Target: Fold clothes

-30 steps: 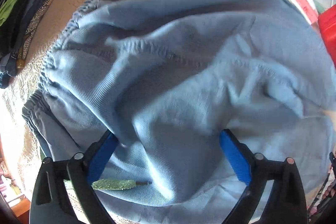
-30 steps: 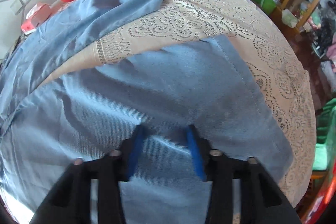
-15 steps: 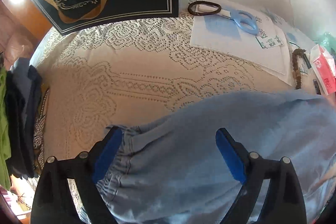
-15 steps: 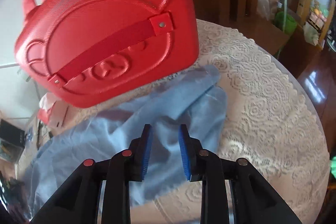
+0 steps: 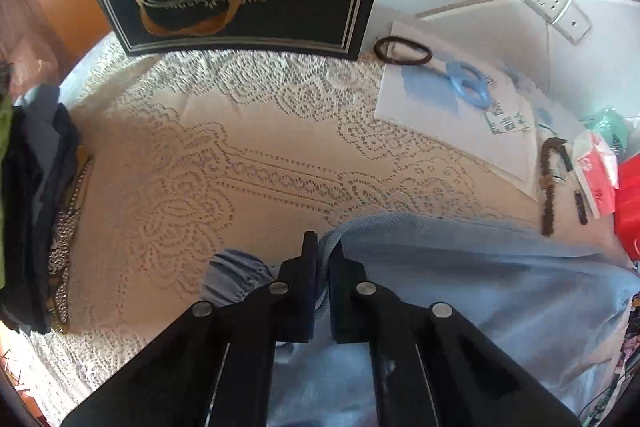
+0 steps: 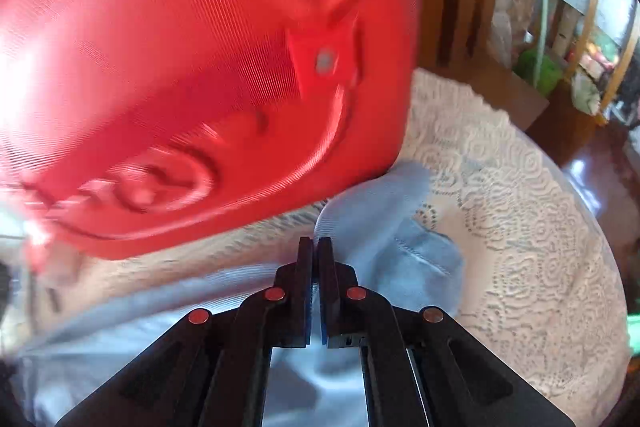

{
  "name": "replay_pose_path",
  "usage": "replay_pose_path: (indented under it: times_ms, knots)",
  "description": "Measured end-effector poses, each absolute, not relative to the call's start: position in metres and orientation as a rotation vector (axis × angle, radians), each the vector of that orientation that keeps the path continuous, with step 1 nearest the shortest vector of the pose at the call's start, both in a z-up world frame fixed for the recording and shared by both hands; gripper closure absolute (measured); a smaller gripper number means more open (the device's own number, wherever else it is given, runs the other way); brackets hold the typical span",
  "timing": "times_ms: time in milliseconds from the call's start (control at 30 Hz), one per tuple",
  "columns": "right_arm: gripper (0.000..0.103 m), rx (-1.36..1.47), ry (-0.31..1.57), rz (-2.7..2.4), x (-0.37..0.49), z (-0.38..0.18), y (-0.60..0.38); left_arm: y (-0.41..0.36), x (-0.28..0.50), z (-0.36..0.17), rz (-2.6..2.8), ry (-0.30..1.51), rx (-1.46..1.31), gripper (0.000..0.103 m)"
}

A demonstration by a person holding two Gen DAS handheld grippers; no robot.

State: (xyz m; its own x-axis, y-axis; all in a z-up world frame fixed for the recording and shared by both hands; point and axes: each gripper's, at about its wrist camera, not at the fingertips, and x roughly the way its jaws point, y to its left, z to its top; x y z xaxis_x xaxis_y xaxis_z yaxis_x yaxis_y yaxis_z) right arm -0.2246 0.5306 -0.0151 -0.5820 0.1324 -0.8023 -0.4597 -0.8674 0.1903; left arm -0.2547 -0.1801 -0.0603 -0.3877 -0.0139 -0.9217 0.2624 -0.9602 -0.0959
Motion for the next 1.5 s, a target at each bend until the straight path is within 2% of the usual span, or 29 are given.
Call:
replay_pose_path:
  times_ms: [100,200,433,567,667,833,900,933,967,1000,1033,1100,1433,1467,1500]
  knots:
    - [0.100,-1.135,0.600,2.579,-0.157,0.017,0.532,-0.177,-0.211,-0.031,-2.533,0.290,1.549,0.098]
    - [0.100,-1.137,0.648,2.616,-0.085,0.025,0.534,-0.178,-0.153,-0.022,-2.546,0.262,1.532,0.098]
    - [0.100,-1.250,0.832,2.466,0.056,-0.024,0.546,-0.181,-0.035,-0.050,-2.457,0.275,1.611,0.098]
    - [0.100,-1.337,0.891,2.369,0.096,-0.055,0.548,-0.183,0.000,-0.074,-2.359,0.271,1.713,0.098]
    - [0.096,-1.375,0.900,2.279,0.112,-0.066,0.551,-0.182,0.014,-0.083,-2.296,0.267,1.797,0.097]
    - [0.092,-1.351,0.799,2.250,0.128,-0.045,0.556,-0.183,0.023,-0.046,-2.383,0.364,1.745,0.097]
    - [0.087,-1.320,0.735,2.285,0.128,-0.029,0.553,-0.188,0.020,-0.027,-2.420,0.387,1.672,0.091]
    - [0.085,-1.309,0.703,2.303,0.126,-0.023,0.550,-0.191,0.017,-0.020,-2.429,0.384,1.639,0.072]
    - [0.080,-1.300,0.672,2.320,0.123,-0.017,0.548,-0.194,0.014,-0.018,-2.424,0.368,1.613,0.041]
    - [0.076,-1.298,0.646,2.334,0.118,-0.013,0.545,-0.197,0.009,-0.018,-2.415,0.353,1.588,0.027]
    - [0.073,-1.298,0.623,2.347,0.113,-0.009,0.543,-0.199,0.004,-0.021,-2.407,0.341,1.575,0.017]
    - [0.066,-1.305,0.597,2.355,0.100,-0.008,0.539,-0.202,-0.004,-0.036,-2.373,0.329,1.609,0.017]
    - [0.063,-1.369,0.786,2.138,0.055,-0.053,0.579,-0.205,-0.016,-0.102,-2.240,0.346,1.737,0.017]
    - [0.066,-1.374,0.818,2.145,0.053,-0.059,0.581,-0.205,-0.016,-0.107,-2.231,0.346,1.747,0.017]
    - [0.093,-1.381,0.861,2.145,0.053,-0.063,0.583,-0.205,-0.015,-0.112,-2.223,0.345,1.756,0.017]
